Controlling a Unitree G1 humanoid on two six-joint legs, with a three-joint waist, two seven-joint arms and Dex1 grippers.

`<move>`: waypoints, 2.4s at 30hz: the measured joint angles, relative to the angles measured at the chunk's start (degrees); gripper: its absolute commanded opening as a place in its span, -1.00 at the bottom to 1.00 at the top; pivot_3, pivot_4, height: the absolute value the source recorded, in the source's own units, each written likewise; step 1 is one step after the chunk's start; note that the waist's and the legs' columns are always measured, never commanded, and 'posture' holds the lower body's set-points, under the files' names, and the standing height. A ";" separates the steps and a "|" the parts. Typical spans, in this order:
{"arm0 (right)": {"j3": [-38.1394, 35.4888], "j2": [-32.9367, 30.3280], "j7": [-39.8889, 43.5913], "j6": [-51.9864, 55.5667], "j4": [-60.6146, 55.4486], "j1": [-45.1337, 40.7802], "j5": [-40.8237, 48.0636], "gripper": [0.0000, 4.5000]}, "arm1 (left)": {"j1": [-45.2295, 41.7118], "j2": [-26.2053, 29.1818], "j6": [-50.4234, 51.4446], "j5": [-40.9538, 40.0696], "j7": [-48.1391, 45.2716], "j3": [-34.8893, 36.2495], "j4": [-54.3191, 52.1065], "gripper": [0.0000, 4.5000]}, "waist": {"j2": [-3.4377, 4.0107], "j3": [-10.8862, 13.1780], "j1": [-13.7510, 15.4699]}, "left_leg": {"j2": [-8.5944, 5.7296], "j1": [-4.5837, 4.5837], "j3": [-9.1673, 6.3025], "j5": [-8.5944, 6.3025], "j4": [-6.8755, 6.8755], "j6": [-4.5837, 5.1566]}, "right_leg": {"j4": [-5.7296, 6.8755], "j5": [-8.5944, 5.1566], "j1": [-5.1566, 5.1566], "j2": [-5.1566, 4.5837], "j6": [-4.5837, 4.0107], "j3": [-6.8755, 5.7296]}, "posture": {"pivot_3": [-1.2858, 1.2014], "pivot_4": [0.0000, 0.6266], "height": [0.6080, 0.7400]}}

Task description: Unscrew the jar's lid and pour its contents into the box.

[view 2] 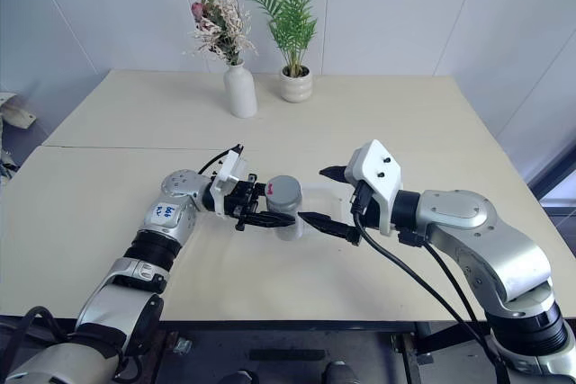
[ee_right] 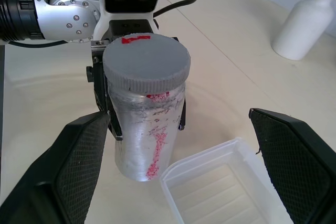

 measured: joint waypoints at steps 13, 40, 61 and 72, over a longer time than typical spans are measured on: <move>2.91 6.18 -2.82 0.94 0.01 -4.81 1.34 0.99 | -1.19 -1.68 -2.03 0.22 -0.02 -0.15 4.32 -0.09 | 0.00 0.00 -0.01 | 0.00 -0.01 -0.01 0.00 0.01 0.00 | 0.01 0.00 0.00 0.00 0.00 0.00 | 0.03 -0.52 1.00; 8.36 10.59 -0.08 -5.54 9.52 -8.99 -5.41 0.99 | -3.21 -2.26 -2.34 0.19 -0.04 -0.34 3.62 -0.09 | 0.00 0.00 -0.05 | 0.00 -0.01 -0.01 0.01 0.02 0.00 | 0.04 0.01 -0.01 0.00 0.02 -0.01 | 0.03 -0.52 1.00; 6.46 7.49 0.42 -5.34 8.08 -6.77 -5.22 0.99 | -2.98 -1.94 -1.74 0.19 -0.04 -0.32 3.58 -0.09 | 0.00 0.00 -0.05 | -0.01 -0.01 -0.01 0.01 0.02 0.01 | 0.03 0.01 -0.01 0.00 0.02 0.00 | 0.03 -0.52 1.00; 6.44 7.60 0.38 -5.19 7.97 -6.78 -4.80 0.99 | -2.98 -1.94 -1.75 0.20 -0.04 -0.33 3.58 -0.09 | 0.00 0.00 -0.04 | 0.00 -0.01 -0.01 0.01 0.02 0.00 | 0.04 0.01 -0.01 0.00 0.02 -0.01 | 0.03 -0.52 1.00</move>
